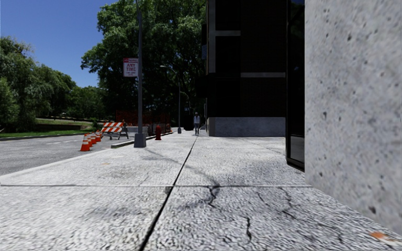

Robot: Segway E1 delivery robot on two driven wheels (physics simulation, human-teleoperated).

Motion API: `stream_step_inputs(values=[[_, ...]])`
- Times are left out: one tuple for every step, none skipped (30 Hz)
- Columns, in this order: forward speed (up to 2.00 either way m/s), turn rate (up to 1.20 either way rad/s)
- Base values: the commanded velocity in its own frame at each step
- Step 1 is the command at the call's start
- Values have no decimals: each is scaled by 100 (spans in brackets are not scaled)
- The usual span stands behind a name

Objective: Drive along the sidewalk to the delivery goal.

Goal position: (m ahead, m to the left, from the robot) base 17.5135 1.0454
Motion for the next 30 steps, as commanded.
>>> stream_step_inputs(values=[[200,0],[200,0],[200,0],[200,0],[200,0],[200,0],[200,0],[200,0],[200,0],[200,0],[200,0],[200,0],[200,0],[200,0],[200,0],[200,0],[200,0],[200,0],[200,0],[200,0],[200,0],[200,0],[200,0],[200,0],[200,0],[200,4],[200,4],[200,8],[200,13],[200,16]])
